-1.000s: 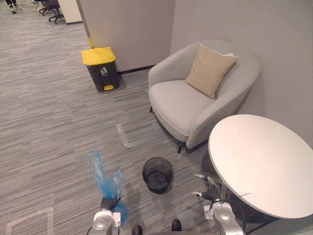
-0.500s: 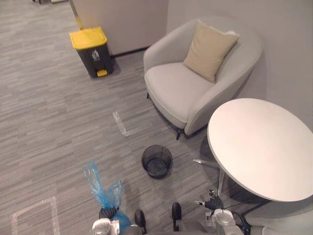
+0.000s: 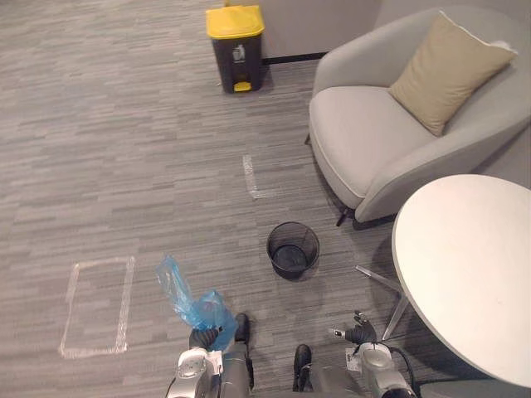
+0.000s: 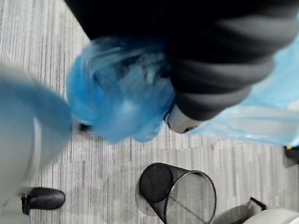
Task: Gather rubbish on tea table into small bin, then transfer packed bag to large trash can.
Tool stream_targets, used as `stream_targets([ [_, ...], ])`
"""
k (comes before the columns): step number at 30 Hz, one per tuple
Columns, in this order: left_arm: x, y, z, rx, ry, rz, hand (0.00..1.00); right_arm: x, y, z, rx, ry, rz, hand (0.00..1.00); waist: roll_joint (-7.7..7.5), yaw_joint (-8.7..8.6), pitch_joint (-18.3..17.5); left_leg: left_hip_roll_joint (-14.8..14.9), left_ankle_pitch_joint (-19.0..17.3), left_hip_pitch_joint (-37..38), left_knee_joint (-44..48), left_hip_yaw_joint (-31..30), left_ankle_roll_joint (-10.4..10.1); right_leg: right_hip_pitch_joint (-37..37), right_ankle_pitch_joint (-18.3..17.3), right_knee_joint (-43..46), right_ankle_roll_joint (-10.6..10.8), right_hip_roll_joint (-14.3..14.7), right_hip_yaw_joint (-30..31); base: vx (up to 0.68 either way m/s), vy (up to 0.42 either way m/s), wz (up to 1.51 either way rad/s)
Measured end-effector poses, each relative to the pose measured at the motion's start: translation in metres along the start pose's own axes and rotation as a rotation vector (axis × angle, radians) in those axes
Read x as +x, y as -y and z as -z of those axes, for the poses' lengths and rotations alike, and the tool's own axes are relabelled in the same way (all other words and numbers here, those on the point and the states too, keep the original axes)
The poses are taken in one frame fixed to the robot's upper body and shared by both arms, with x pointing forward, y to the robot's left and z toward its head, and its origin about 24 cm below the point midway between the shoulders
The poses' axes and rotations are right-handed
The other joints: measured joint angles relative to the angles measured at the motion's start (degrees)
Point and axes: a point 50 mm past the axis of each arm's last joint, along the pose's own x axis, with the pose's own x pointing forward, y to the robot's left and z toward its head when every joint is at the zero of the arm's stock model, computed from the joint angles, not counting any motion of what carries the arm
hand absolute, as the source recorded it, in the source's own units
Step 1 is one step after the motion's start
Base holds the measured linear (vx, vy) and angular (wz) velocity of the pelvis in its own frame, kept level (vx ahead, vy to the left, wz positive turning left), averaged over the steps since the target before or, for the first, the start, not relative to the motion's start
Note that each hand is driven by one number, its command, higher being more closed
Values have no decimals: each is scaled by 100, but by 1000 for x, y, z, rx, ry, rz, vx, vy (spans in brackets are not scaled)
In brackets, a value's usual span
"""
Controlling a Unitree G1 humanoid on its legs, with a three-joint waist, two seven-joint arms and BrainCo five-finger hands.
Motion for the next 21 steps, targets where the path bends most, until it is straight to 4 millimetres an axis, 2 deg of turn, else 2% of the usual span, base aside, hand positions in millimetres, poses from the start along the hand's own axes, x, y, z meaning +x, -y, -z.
stream_targets([
  [1, 0, 2, 0, 4, 2, 7, 100, 0, 2, 2, -2, -5, 6, 0, 1, -21, -6, 25, -109, 17, 193, 58, 14, 7, 25, -32, 29, -44, -51, -130, 72, 88],
  [2, -1, 4, 0, 14, 5, 18, 100, 0, 7, 4, -9, -9, 15, 0, 40, -47, -18, 130, -504, 177, 468, 144, 80, 7, 112, -157, 119, -101, -148, -116, 188, 64],
  [3, 0, 3, 0, 16, 5, 15, 100, 0, 8, 4, -7, -9, 19, 0, 140, -54, -20, 221, -801, 445, 313, 246, 71, 14, 198, -291, 213, -101, -247, -89, 176, 56],
  [4, 0, 3, 0, 17, 3, 14, 100, 0, 8, 4, -6, -10, 18, 0, 165, -58, -16, 239, -823, 538, 190, 253, 43, 17, 219, -318, 259, -88, -266, -91, 250, 46],
  [5, 0, 0, 2, 25, -4, 8, 100, 0, 8, 7, -6, -23, 17, 0, 214, -64, 3, 213, -913, 730, -264, 291, -79, 78, 298, -407, 382, -62, -332, -54, 168, 34],
  [8, -1, -16, 10, 60, -30, -22, 100, -5, -8, 16, 15, -57, -23, 0, 52, -22, -31, -27, -893, 773, -341, 210, 11, 363, 573, -807, 573, -187, -400, -16, 201, 25],
  [10, -2, -21, 11, 76, -37, -31, 100, -6, -7, 18, 11, -64, -22, 0, 54, -19, -38, -193, -912, 770, -341, 144, 110, 493, 688, -978, 690, -325, -489, -1, 177, 24],
  [14, -1, -26, 13, 90, -46, -42, 100, -5, -8, 17, 11, -62, -27, 0, 31, 38, -51, -314, -945, 739, -319, 79, 196, 527, 738, -1065, 748, -408, -524, 19, 90, 12],
  [16, -1, -27, 14, 90, -51, -43, 100, -5, -7, 16, 11, -60, -27, 0, 37, 36, -57, -369, -1102, 674, -124, -3, 258, 585, 588, -1014, 851, -461, -613, 52, 82, 20],
  [17, -2, -27, 14, 89, -51, -44, 100, -4, -7, 15, 11, -57, -28, 0, 36, 36, -55, -366, -1304, 589, 109, -54, 290, 547, 405, -769, 929, -537, -641, 87, 109, 20],
  [18, -2, -28, 14, 89, -52, -46, 100, -4, -8, 15, 11, -58, -30, 0, 22, 31, -57, -374, -1499, 533, 380, -118, 303, 446, 136, -361, 992, -632, -637, 94, 92, 20],
  [19, -2, -28, 15, 90, -54, -47, 100, -4, -8, 15, 10, -60, -31, 0, 1, 26, -68, -380, -1599, 486, 508, -159, 318, 380, -3, -126, 1024, -706, -623, 130, 65, 24],
  [21, -3, -30, 17, 92, -59, -51, 100, -4, -7, 15, 8, -60, -35, 0, -79, -10, -108, -549, -1873, 483, 730, -291, 447, -22, -225, 1069, 1053, -1043, -392, 197, 85, 29],
])
